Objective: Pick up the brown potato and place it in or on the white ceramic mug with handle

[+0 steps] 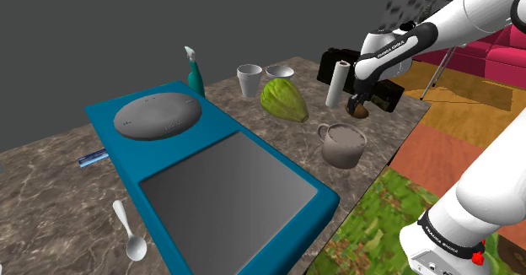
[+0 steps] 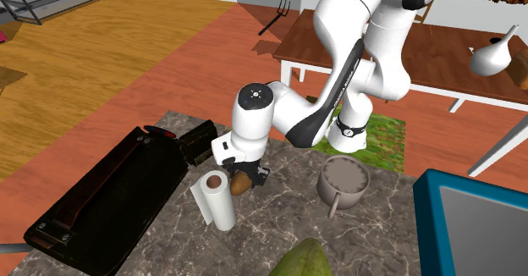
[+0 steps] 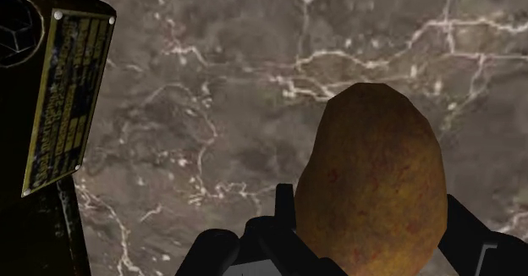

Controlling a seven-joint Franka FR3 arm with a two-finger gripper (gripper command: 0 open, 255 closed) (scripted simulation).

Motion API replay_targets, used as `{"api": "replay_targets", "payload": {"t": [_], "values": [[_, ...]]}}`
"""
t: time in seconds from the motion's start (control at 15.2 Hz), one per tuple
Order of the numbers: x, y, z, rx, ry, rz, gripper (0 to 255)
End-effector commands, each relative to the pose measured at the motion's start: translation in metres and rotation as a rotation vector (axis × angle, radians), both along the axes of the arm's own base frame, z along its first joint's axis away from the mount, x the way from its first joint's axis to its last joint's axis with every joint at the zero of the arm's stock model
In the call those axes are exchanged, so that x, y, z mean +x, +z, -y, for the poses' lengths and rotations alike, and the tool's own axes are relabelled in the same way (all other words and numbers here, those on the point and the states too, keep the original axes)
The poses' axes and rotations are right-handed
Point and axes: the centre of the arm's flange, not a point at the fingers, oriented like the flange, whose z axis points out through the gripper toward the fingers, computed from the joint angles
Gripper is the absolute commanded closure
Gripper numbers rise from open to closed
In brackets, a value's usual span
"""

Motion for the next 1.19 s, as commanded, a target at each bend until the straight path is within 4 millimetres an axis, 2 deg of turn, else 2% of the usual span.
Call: {"api": "replay_targets", "payload": {"t": [0.0,0.26,1.12], "values": [[0.0,0.0,0.0,0.0,0.0,0.0,255],[0.0,0.0,0.0,0.0,0.0,0.0,255],[0.0,0.069,0.0,0.0,0.0,0.0,255]]}}
